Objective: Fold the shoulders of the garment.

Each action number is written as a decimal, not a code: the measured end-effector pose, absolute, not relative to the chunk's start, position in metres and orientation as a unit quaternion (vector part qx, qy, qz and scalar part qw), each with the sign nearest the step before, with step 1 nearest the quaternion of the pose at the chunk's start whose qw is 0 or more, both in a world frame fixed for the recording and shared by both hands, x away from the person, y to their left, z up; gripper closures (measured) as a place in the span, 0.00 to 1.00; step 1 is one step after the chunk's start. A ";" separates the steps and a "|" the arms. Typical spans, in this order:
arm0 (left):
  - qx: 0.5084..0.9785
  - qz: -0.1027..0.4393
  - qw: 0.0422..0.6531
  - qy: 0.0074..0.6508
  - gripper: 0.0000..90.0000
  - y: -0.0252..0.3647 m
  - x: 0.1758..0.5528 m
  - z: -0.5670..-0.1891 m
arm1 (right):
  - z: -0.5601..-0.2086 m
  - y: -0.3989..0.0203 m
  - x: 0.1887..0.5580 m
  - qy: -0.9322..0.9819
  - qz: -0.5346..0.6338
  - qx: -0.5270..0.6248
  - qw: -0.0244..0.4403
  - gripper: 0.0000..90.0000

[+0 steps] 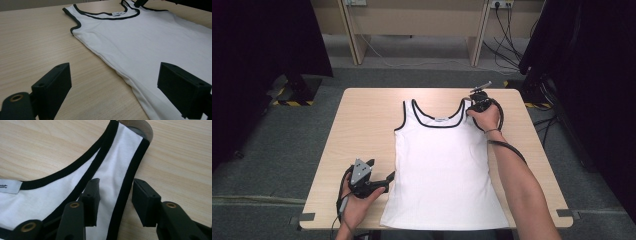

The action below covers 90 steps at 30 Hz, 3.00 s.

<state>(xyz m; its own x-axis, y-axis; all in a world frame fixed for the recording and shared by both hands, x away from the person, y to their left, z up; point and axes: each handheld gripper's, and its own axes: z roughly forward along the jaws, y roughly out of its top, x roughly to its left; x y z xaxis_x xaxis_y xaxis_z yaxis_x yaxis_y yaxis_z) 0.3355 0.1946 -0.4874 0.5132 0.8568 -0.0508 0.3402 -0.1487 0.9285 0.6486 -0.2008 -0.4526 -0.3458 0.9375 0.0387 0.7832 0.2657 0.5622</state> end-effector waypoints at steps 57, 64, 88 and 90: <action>0.715 0.264 0.494 0.418 0.13 0.193 0.334 -0.487 | -0.418 -0.184 0.555 0.802 0.351 0.444 0.190 0.93; 0.716 0.264 0.493 0.417 0.13 0.193 0.334 -0.487 | -0.421 -0.182 0.540 0.809 0.354 0.428 0.193 0.92; 0.719 0.265 0.489 0.417 0.13 0.191 0.334 -0.487 | -0.432 -0.175 0.496 0.842 0.370 0.369 0.133 0.78; 0.719 0.266 0.489 0.416 0.13 0.191 0.334 -0.487 | -0.429 -0.168 0.500 0.846 0.368 0.362 0.135 0.76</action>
